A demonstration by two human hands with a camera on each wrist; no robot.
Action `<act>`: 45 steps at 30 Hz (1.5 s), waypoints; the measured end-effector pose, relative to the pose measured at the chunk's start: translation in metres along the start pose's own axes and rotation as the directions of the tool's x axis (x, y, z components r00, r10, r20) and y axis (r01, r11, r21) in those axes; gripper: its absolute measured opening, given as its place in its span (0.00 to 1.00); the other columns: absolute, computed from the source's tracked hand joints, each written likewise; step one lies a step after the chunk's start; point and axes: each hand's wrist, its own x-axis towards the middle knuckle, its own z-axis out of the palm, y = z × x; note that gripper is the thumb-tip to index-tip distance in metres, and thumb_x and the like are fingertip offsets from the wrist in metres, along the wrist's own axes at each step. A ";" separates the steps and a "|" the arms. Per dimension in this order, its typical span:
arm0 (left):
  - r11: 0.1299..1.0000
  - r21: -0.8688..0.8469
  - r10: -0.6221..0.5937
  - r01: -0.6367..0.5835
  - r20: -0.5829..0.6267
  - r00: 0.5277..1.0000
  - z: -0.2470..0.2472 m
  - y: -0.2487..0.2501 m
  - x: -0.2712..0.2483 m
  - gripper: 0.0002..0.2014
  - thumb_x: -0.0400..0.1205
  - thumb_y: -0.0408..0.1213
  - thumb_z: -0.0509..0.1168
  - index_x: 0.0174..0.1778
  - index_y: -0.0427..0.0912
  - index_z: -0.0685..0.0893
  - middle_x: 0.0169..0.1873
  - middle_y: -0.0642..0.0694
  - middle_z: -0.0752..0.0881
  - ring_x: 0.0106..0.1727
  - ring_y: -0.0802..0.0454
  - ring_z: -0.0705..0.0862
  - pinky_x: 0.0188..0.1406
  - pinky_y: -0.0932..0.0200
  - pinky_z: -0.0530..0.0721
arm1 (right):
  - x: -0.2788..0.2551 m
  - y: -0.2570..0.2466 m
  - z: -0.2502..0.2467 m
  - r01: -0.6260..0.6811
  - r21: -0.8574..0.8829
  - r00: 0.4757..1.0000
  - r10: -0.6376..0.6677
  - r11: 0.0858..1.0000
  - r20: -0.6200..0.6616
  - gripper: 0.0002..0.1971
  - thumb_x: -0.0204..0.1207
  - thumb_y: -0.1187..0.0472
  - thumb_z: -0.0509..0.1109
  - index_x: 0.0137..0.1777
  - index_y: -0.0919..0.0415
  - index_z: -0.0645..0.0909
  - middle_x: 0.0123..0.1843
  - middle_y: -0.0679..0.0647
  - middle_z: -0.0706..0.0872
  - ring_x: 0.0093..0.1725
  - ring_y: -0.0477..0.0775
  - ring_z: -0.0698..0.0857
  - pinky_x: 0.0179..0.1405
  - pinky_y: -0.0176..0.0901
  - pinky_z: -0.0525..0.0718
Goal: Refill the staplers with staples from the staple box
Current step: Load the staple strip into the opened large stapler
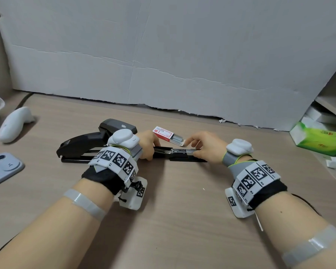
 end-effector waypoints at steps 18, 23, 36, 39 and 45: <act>1.000 -0.029 0.010 -0.010 -0.005 1.000 0.002 0.003 0.006 0.18 0.75 0.35 0.74 0.61 0.51 0.86 0.54 0.47 0.89 0.47 0.49 0.84 0.51 0.56 0.83 | -0.012 0.019 -0.002 0.058 -0.135 0.997 -0.050 0.989 0.058 0.26 0.76 0.73 0.61 0.67 0.48 0.86 0.65 0.53 0.84 0.63 0.57 0.80 0.58 0.37 0.73; 1.000 -0.031 -0.007 0.006 -0.004 1.000 0.003 0.004 0.005 0.19 0.76 0.35 0.74 0.63 0.51 0.85 0.55 0.47 0.88 0.48 0.48 0.84 0.49 0.57 0.82 | -0.018 0.030 -0.008 0.025 -0.140 0.998 -0.016 0.990 0.065 0.27 0.76 0.73 0.59 0.67 0.48 0.85 0.65 0.55 0.83 0.64 0.58 0.80 0.63 0.41 0.76; 0.984 -0.181 -0.023 0.006 -0.091 0.996 -0.001 0.009 0.007 0.20 0.73 0.43 0.77 0.60 0.46 0.86 0.52 0.49 0.86 0.47 0.50 0.82 0.38 0.62 0.76 | -0.002 0.012 -0.016 -0.060 0.066 0.993 0.066 0.996 -0.101 0.20 0.74 0.66 0.66 0.64 0.52 0.86 0.56 0.53 0.89 0.56 0.53 0.88 0.61 0.45 0.84; 0.947 -0.315 -0.014 -0.062 -0.234 0.972 -0.009 0.016 0.013 0.18 0.78 0.46 0.73 0.62 0.45 0.85 0.52 0.49 0.85 0.50 0.51 0.82 0.44 0.62 0.75 | 0.017 -0.004 -0.016 -0.047 0.036 0.996 0.050 0.998 -0.080 0.16 0.74 0.62 0.69 0.60 0.52 0.88 0.53 0.52 0.90 0.53 0.53 0.89 0.56 0.43 0.85; 0.940 -0.337 -0.038 -0.045 -0.235 0.971 -0.016 0.028 0.039 0.16 0.84 0.38 0.63 0.66 0.40 0.85 0.63 0.43 0.87 0.62 0.47 0.84 0.53 0.63 0.74 | 0.058 -0.022 -0.016 -0.074 -0.110 0.997 0.073 0.991 -0.016 0.08 0.73 0.62 0.72 0.47 0.50 0.90 0.42 0.47 0.89 0.44 0.50 0.86 0.45 0.37 0.78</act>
